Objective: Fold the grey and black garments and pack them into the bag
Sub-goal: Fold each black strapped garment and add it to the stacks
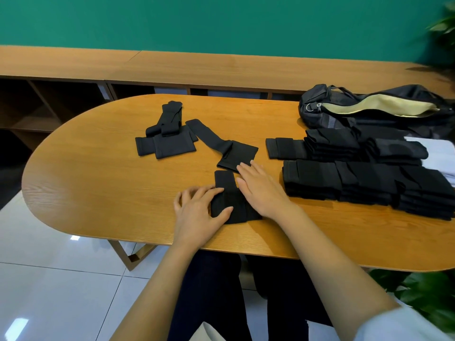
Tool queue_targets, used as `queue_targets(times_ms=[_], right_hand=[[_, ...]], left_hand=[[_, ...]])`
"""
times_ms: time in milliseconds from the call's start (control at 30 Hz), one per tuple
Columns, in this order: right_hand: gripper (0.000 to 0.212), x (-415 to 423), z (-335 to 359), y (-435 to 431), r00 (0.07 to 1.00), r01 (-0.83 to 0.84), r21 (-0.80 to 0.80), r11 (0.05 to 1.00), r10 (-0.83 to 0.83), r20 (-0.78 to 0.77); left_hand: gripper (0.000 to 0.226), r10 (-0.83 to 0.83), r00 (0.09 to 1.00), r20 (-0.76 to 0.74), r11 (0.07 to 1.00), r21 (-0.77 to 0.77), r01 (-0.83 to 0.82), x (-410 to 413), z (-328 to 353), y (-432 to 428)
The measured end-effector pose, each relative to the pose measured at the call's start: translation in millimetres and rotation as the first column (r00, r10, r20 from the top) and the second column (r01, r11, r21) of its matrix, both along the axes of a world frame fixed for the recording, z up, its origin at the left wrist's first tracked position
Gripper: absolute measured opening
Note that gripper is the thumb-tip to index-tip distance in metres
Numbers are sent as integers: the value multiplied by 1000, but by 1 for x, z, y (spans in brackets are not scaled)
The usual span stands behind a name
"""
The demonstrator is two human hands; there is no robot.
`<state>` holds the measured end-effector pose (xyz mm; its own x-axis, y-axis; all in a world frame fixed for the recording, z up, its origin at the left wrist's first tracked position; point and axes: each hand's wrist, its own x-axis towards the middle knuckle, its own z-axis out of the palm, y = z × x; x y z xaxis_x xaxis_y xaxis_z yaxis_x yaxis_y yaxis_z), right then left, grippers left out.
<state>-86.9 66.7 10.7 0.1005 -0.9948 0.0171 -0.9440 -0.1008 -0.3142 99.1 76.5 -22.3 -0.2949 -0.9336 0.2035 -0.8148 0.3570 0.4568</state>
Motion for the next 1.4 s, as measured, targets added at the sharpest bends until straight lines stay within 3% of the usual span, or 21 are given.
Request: queue_targets(times_ms=[233, 500, 733, 900, 1400], right_hand=[[56, -15, 3, -58, 987, 143, 205, 968, -122, -109], [46, -7, 7, 23, 993, -40, -118, 992, 52, 103], [48, -35, -15, 85, 999, 14, -67, 998, -11, 46], [50, -31, -23, 91, 988, 92, -74, 993, -81, 130], [49, -26, -28, 87, 979, 33, -41, 999, -24, 202]], left_hand=[[70, -30, 1000, -5, 999, 41, 30, 2, 3, 0], [64, -79, 996, 38, 995, 68, 77, -1, 2, 1], [77, -214, 976, 52, 974, 94, 208, -6, 9, 6], [62, -127, 985, -119, 975, 166, 146, -13, 14, 9], [70, -144, 970, -196, 949, 249, 191, -20, 21, 4]])
